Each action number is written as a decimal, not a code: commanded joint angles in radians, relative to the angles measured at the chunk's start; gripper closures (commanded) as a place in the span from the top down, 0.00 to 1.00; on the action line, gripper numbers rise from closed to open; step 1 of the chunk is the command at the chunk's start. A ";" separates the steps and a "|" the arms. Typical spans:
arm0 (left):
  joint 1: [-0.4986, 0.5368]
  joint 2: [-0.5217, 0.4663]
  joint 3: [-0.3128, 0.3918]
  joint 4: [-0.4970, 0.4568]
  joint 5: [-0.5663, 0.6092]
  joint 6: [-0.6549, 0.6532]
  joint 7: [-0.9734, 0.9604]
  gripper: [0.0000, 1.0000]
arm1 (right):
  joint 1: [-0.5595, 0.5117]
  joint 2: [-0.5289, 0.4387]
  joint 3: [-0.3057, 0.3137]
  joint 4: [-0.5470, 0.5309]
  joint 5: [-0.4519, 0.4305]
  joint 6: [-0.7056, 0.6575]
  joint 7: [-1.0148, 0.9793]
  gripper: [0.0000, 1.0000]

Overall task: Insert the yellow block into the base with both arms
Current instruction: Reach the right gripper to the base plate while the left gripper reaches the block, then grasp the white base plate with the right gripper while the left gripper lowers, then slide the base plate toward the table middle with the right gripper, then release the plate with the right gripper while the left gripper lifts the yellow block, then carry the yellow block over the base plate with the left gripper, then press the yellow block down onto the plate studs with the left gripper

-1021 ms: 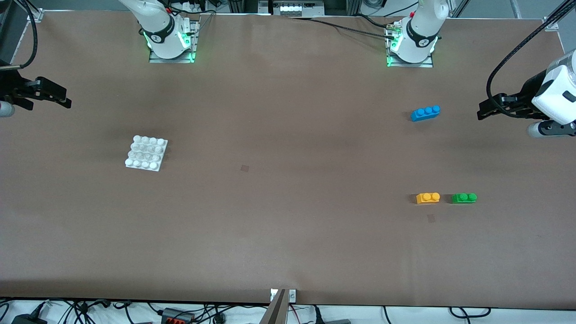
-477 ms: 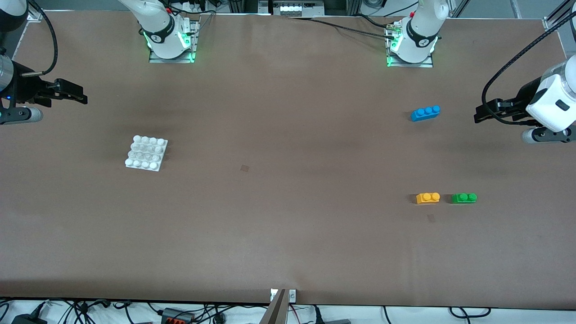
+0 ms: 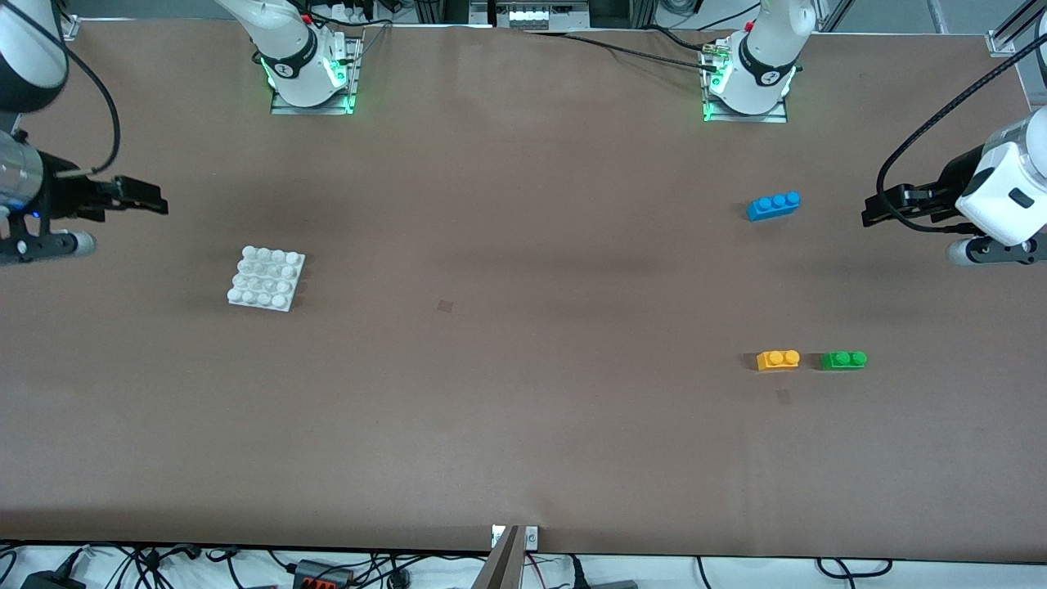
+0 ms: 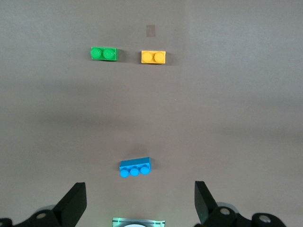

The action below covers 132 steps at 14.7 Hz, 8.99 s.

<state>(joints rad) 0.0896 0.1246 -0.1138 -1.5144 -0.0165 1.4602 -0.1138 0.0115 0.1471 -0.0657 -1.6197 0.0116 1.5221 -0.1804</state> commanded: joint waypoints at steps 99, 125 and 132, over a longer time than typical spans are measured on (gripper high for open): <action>-0.428 0.567 -0.188 0.052 0.009 0.548 -0.487 0.58 | 0.413 0.017 -0.334 0.147 0.088 -0.068 0.061 1.00; -0.527 0.491 -0.247 -0.239 0.109 0.875 -0.851 0.56 | 0.031 -0.218 0.030 -0.057 -0.058 0.009 0.087 1.00; -0.519 0.520 -0.250 -0.242 0.138 0.922 -0.865 0.56 | 0.022 -0.213 0.023 -0.058 -0.038 0.018 0.093 1.00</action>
<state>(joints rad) -0.4380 0.6415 -0.3552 -1.7508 0.0849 2.3643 -0.9453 0.0400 -0.0519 -0.0440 -1.6650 -0.0435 1.5301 -0.1030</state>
